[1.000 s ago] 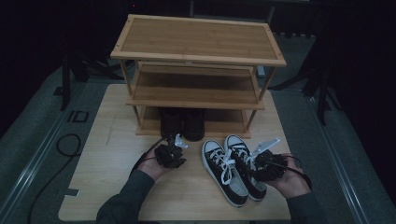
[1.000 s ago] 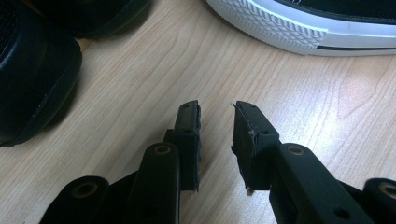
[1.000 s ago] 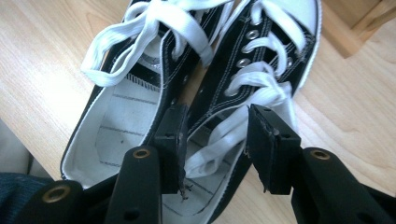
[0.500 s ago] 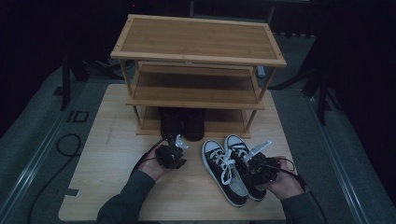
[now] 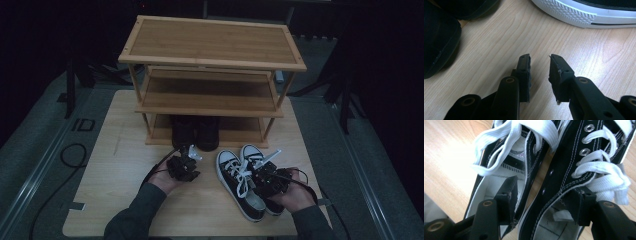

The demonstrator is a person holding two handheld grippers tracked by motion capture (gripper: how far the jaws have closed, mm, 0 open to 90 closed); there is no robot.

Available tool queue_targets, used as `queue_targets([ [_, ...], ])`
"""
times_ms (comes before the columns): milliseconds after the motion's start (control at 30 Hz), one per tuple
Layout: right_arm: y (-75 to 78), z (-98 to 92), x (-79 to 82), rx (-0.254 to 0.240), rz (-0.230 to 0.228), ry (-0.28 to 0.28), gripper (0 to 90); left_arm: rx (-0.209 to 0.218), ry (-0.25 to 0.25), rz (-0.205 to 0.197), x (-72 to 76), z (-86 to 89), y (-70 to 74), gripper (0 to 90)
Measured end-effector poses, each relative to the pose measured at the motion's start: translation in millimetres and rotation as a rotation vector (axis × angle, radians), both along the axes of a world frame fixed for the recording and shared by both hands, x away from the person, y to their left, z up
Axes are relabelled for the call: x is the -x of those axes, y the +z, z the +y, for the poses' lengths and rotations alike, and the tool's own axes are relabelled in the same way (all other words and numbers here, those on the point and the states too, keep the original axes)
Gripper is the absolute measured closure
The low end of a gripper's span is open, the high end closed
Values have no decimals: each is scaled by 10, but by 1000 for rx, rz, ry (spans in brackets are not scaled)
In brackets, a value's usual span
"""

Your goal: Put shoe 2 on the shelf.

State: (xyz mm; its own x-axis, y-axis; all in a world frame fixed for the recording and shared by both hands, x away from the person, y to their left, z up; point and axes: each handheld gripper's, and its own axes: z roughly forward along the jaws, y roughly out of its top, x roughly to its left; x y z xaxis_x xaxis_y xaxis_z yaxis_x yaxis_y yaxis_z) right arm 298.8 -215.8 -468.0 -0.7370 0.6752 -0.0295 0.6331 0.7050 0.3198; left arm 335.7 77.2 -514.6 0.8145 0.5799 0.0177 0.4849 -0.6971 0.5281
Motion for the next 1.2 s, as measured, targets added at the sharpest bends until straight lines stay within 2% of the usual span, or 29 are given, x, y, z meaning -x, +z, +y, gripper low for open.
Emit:
queue_targets([
  [67,-35,36,-36,14,6,-24,502,1,-3,1,0,-5,-4,704],
  [333,-122,99,-100,36,26,-62,524,3,-7,4,3,-28,-19,703],
  [567,-231,154,-147,48,19,-109,563,4,-9,5,6,-35,-23,702],
  [667,-226,152,-155,49,3,-101,608,5,-10,7,7,-38,-29,701],
  [833,-217,89,-185,21,4,-40,696,7,-14,12,13,-45,-37,700],
  [967,-215,27,-236,30,8,-27,773,7,-13,11,8,-34,-38,700],
  [1100,-228,-6,-276,38,-23,-44,745,7,-10,13,9,-23,-37,700],
  [1200,-236,-4,-283,38,-27,-52,720,10,-9,13,8,-18,-39,700],
])
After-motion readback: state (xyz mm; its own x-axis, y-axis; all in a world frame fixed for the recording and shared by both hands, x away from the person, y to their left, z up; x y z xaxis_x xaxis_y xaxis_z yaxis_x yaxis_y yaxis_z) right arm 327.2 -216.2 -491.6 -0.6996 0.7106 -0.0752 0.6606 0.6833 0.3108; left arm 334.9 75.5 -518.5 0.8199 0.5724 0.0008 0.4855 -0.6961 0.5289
